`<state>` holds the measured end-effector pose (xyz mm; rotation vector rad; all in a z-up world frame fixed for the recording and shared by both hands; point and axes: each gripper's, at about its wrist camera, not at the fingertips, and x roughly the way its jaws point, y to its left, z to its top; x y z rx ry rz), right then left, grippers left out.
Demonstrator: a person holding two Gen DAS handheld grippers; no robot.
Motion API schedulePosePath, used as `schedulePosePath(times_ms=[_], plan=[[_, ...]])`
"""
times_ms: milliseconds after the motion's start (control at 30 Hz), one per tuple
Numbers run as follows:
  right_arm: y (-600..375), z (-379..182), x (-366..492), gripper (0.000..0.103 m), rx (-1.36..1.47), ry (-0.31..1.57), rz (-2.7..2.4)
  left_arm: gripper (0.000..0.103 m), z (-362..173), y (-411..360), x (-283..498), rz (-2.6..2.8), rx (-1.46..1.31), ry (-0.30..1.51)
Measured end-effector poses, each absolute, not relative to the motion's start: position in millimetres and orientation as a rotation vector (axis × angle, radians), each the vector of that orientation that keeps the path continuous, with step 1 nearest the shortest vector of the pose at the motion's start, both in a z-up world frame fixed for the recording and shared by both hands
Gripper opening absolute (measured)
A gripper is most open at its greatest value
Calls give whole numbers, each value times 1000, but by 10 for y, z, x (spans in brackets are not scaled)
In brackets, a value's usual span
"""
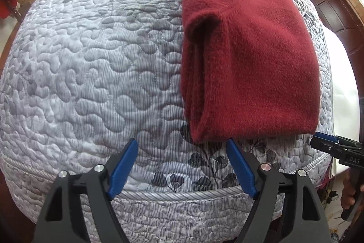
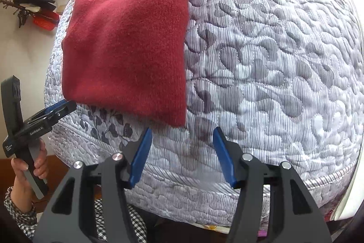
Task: Fold small clothes
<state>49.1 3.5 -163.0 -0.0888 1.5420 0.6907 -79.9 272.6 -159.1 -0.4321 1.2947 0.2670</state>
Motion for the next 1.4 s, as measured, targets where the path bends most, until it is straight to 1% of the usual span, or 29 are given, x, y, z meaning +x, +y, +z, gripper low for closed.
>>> schedulePosePath(times_ms=[200,233,267,300,433,500,567,733,867,1167,1400], plan=[[85,-1629,260,63,-129,1555,662,83,-1635,2584,-925,297,-447,1352],[109,-1598,220,65,-145,1543,657,83,-1606,2569,-945,304,-452,1353],[140,-1546,181,76,-169,1521,649,83,-1564,2557,-962,311,-455,1351],[166,-1491,151,83,-192,1497,641,85,-1515,2545,-972,320,-455,1349],[236,-1233,144,91,-229,1428,623,86,-1278,2512,-997,359,-446,1320],[248,-1106,156,92,-209,1409,625,87,-1133,2498,-987,372,-429,1300],[264,-994,168,96,-206,1395,617,88,-983,2481,-987,388,-394,1277],[310,-778,132,96,-222,1351,607,92,-667,2384,-1001,407,-312,1236],[337,-628,97,96,-207,1342,611,93,-493,2374,-1037,413,-300,1222],[338,-355,-17,96,-187,1310,589,95,-251,2288,-1116,416,-290,1203],[356,-248,-102,96,-177,1293,597,96,-149,2219,-1159,405,-265,1202]])
